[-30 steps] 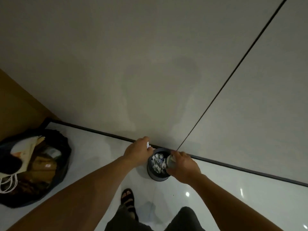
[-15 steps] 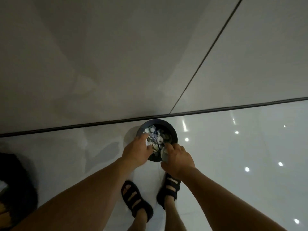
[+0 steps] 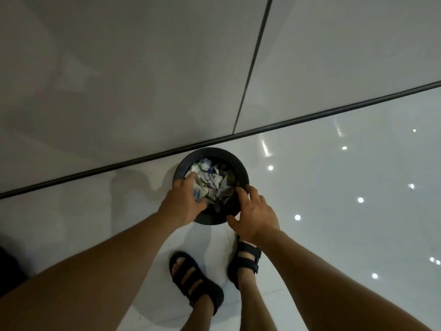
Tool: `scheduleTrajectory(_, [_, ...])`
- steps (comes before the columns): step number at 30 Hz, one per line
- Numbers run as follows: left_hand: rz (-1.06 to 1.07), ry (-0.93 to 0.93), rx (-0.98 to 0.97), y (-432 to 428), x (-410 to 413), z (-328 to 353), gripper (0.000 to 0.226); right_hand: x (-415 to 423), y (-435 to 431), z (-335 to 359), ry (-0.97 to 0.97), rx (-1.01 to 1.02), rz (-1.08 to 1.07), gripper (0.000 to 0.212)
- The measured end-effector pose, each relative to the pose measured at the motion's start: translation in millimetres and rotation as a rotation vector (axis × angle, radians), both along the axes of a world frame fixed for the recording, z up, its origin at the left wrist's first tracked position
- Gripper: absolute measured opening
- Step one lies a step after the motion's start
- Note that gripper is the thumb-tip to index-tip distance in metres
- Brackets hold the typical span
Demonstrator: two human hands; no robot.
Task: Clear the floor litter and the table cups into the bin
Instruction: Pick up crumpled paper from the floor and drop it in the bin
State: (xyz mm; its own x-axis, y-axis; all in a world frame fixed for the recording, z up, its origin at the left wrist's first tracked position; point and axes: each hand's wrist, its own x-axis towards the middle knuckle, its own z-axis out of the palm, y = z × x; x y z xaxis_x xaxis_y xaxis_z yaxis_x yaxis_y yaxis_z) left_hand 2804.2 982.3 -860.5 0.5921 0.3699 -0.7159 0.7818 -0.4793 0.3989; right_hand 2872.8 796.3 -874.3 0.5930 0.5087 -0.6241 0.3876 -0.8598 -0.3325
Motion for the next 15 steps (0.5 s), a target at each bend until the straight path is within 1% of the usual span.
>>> scheduleTrajectory(4, [-0.072,0.021,0.041,-3,13,38,0.078,14,-13,30,-0.017,-0.003,-0.035,0.082])
scheduleTrajectory(7, [-0.048,0.022,0.062,-6,25,88,0.078,24,-22,71,-0.007,-0.009,-0.05,0.084])
scheduleTrajectory(9, [-0.072,0.015,0.073,-9,32,133,0.073,27,-27,110,-0.004,0.008,-0.087,0.085])
scheduleTrajectory(11, [-0.118,-0.033,0.081,-13,41,177,0.066,34,-30,154,-0.026,0.046,-0.122,0.086])
scheduleTrajectory(15, [-0.166,-0.098,0.093,-31,50,256,0.076,42,-48,244,-0.111,0.076,-0.185,0.086])
